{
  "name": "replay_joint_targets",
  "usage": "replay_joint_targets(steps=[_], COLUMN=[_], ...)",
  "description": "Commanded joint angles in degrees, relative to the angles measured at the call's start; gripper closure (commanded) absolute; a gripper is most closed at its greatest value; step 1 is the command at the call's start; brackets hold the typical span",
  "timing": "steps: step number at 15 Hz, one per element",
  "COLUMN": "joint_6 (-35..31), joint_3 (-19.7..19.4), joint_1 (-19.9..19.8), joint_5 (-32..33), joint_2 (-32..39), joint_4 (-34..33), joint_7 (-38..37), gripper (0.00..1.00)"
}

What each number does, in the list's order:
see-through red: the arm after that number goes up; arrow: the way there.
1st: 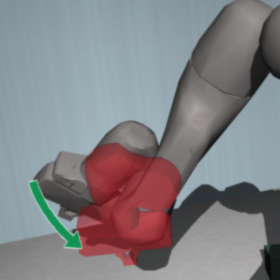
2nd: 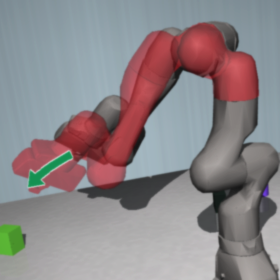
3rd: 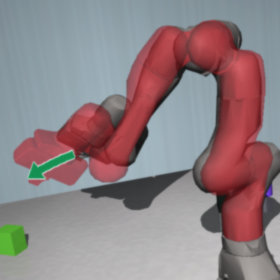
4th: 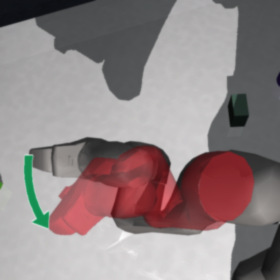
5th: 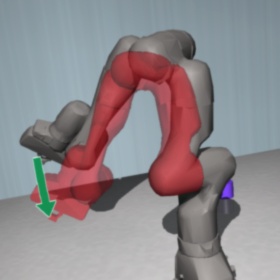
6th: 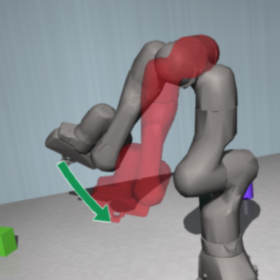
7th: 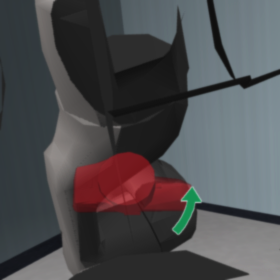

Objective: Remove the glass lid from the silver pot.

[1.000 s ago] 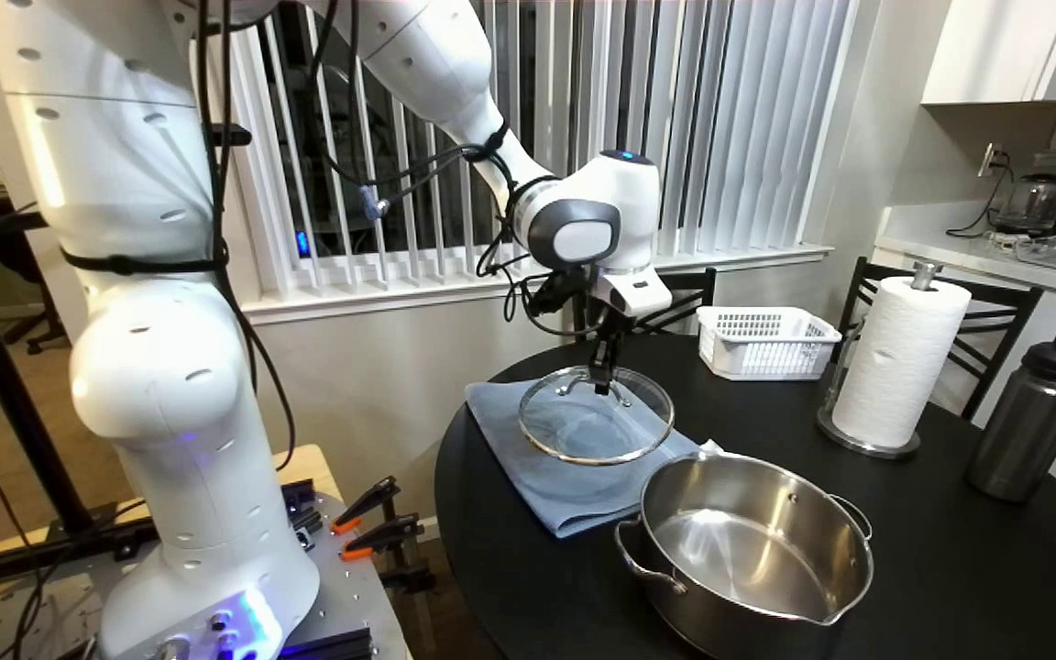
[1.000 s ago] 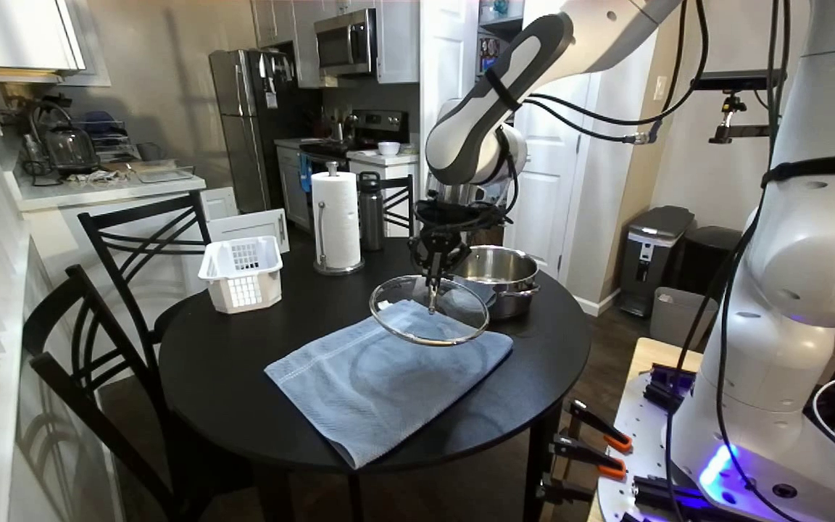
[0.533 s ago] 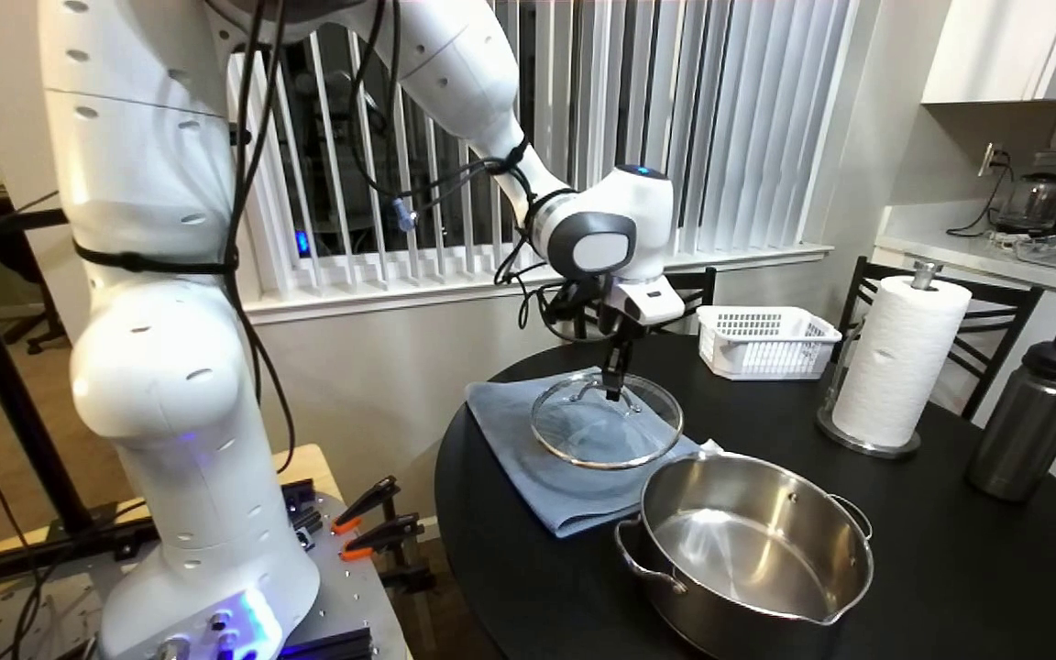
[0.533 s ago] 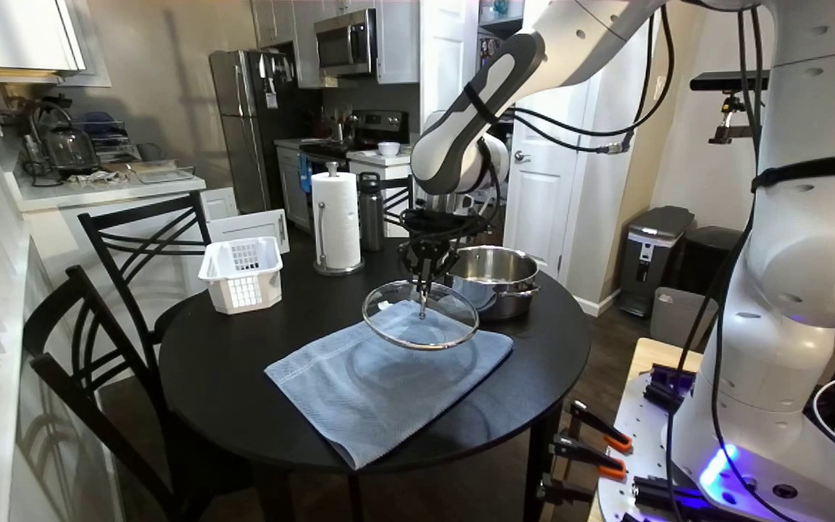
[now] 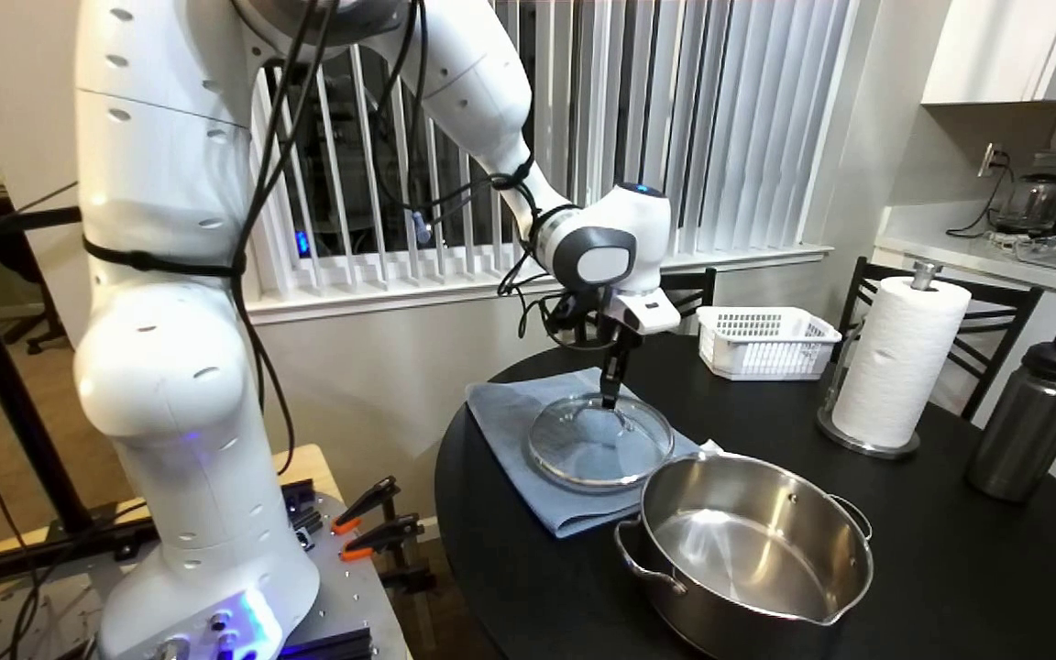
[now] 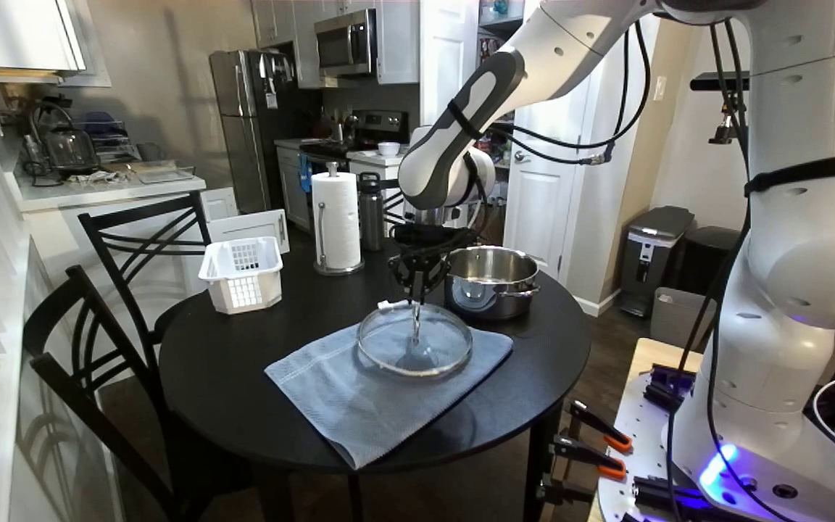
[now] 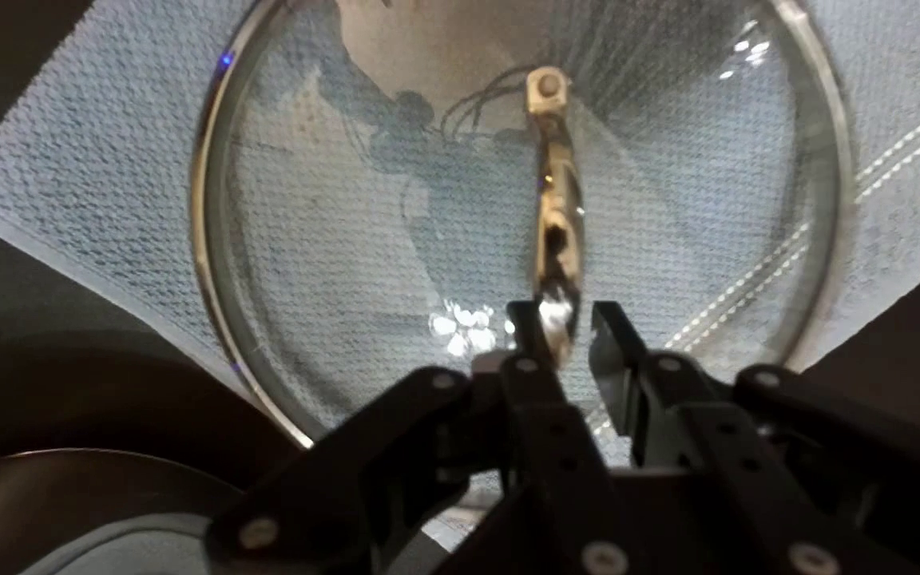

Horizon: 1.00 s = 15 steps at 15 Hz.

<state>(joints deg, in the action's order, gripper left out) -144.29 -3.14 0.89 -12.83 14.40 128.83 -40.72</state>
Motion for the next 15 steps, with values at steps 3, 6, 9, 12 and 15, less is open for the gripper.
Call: replay_joint_targets(steps=[3, 6, 9, 12, 15], joint_6=[0.5, 0.2, 0.3, 0.3, 0.3], joint_3=[-0.9, -0.9, -1.3, -1.3, -1.3], joint_1=[0.0, 0.1, -0.1, -0.1, -0.1], joint_5=[0.6, 0.0, 0.1, 0.1, 0.1], joint_2=[-1.1, -0.2, -0.5, -0.5, -0.5], joint_4=[-1.7, -2.3, -2.5, -2.5, -2.5], joint_7=[-0.2, 0.0, 0.0, 0.0, 0.0], gripper=[0.33, 0.4, 0.21, 0.2, 0.2])
